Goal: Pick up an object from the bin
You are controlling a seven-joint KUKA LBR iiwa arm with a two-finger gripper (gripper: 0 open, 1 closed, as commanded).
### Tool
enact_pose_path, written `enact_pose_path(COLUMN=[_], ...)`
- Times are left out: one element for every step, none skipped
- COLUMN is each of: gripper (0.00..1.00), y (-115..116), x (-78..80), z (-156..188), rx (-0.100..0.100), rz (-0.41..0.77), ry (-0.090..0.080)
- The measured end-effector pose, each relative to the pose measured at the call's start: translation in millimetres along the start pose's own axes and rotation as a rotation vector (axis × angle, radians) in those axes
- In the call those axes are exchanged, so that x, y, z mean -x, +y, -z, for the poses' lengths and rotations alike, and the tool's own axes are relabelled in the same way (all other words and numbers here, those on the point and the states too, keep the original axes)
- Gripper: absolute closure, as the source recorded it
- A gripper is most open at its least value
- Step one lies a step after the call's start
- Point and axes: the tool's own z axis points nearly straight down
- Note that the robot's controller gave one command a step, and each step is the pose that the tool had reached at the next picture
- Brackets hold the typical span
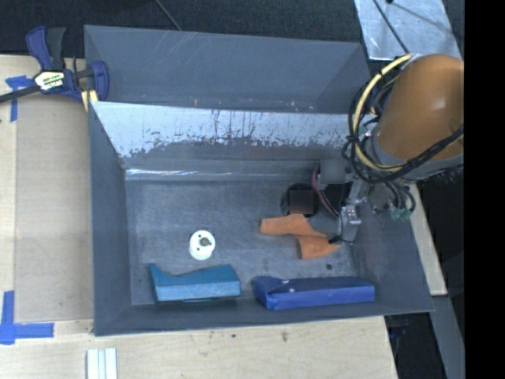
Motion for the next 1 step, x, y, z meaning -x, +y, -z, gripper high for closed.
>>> enact_pose_path(gripper=[0.0], y=[0.2], x=[1.6], z=[4.8], rx=[-0.001], rz=[0.002], ry=[-0.009])
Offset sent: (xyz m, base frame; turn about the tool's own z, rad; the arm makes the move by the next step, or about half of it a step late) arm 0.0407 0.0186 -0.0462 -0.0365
